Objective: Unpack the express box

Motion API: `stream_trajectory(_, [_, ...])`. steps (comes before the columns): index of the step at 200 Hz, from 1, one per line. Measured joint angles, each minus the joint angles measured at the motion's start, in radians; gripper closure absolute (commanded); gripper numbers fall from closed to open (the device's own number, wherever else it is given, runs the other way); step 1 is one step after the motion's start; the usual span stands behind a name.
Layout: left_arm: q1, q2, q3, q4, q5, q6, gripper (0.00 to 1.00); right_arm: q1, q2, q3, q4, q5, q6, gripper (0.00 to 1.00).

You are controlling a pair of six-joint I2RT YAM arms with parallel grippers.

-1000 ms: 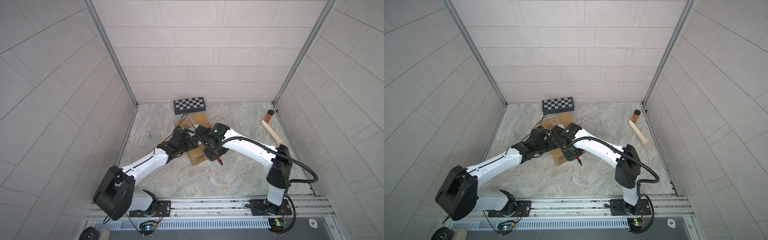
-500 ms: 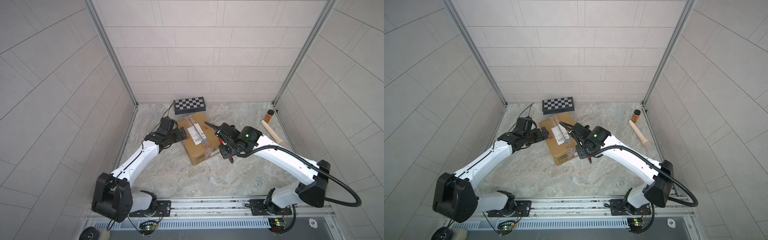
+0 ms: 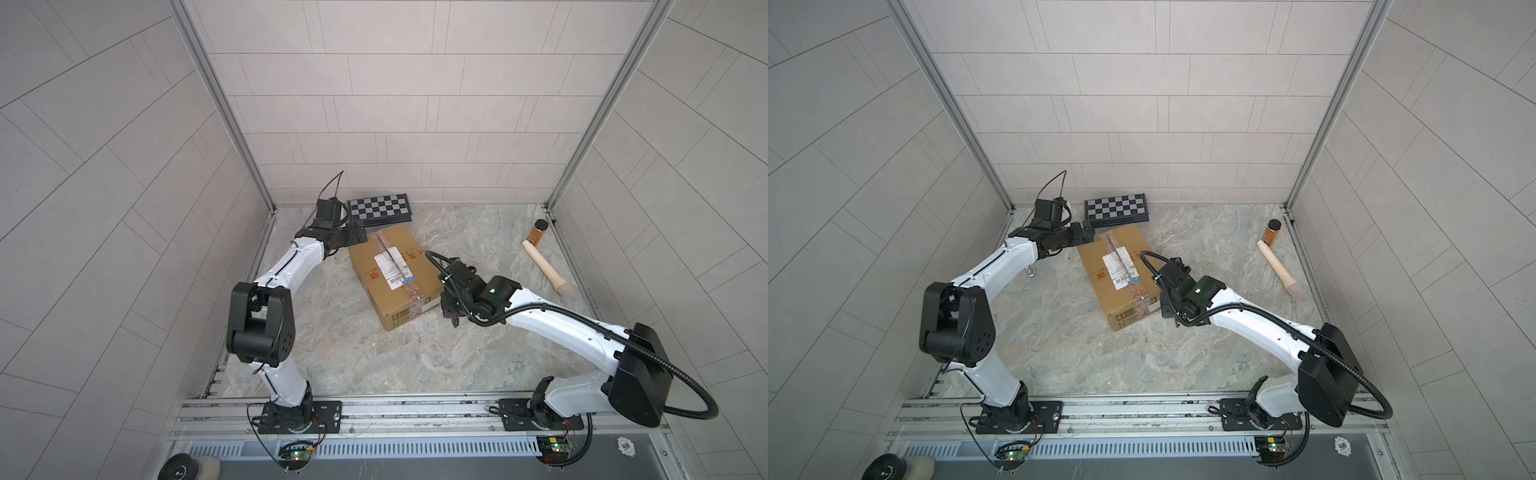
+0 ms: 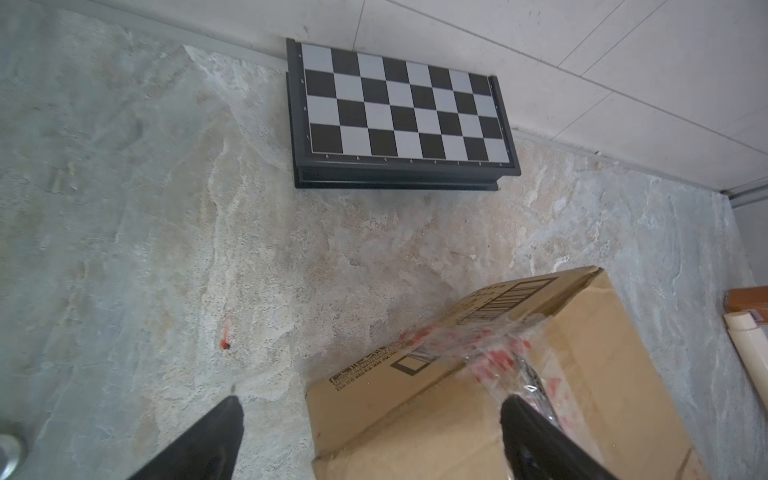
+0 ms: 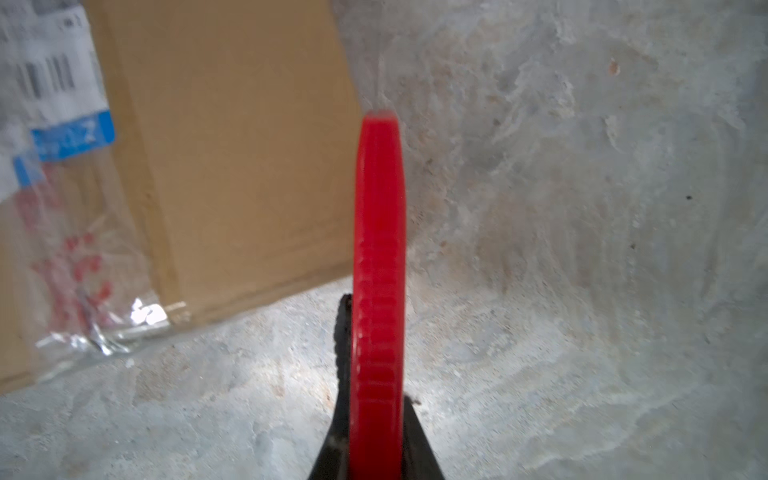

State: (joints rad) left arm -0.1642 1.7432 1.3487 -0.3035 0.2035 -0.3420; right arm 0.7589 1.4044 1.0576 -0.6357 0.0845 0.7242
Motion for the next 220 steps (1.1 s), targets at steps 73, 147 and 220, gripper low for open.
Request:
stream_trajectory(73, [-0.039,-0.185,-0.334,0.136,0.085,-0.05,0.0,-0.179,0.257,0.186,0.204,-0.071,-0.042,1.0])
stream_trajectory(147, [-0.144,-0.579,-0.629,0.075,0.061,-0.192,0.0,-0.367,0.529,0.521,0.182,-0.178,-0.186,1.0])
stream_trajectory(220, [0.082,-0.332,-0.207,0.008,0.004,-0.111,0.0,-0.342,0.125,0.153,0.137,-0.205,-0.183,1.0])
